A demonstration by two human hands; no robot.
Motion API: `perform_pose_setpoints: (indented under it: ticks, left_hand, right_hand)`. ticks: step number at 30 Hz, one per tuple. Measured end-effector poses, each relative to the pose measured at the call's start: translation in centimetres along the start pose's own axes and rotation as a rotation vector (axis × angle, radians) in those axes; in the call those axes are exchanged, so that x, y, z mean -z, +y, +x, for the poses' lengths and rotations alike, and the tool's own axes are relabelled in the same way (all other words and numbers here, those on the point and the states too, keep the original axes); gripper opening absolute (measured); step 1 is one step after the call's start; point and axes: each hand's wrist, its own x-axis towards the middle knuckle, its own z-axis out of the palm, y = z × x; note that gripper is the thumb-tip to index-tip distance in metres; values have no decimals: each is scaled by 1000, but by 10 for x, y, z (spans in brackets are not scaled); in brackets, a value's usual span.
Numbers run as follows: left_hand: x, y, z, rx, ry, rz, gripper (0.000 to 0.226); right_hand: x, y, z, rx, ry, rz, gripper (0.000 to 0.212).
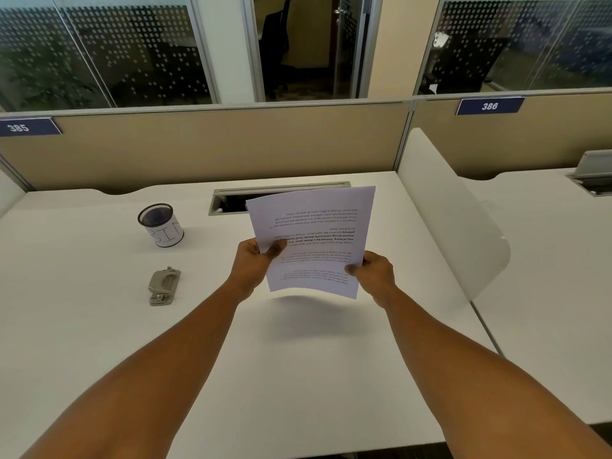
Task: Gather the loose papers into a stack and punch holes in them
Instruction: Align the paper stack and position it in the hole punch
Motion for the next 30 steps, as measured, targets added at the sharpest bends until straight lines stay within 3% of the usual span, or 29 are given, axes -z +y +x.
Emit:
perform_pose_setpoints:
  ticks: [5,16,26,30]
  left_hand:
    - [1,-2,1,5,8,-1,16]
    - [10,-19,-3,94,-31,25,19]
    - [12,-17,-3,66,-9,67,16]
    - [15,-23,-3,98,-39,116,28]
  right_hand:
    - [0,-3,0,34,10,-1,18]
    - [-1,0,-3,39,-37,1,33]
    - [0,-5,-5,90,-26,0,28]
    - [0,-3,-7,91,-40,28,30]
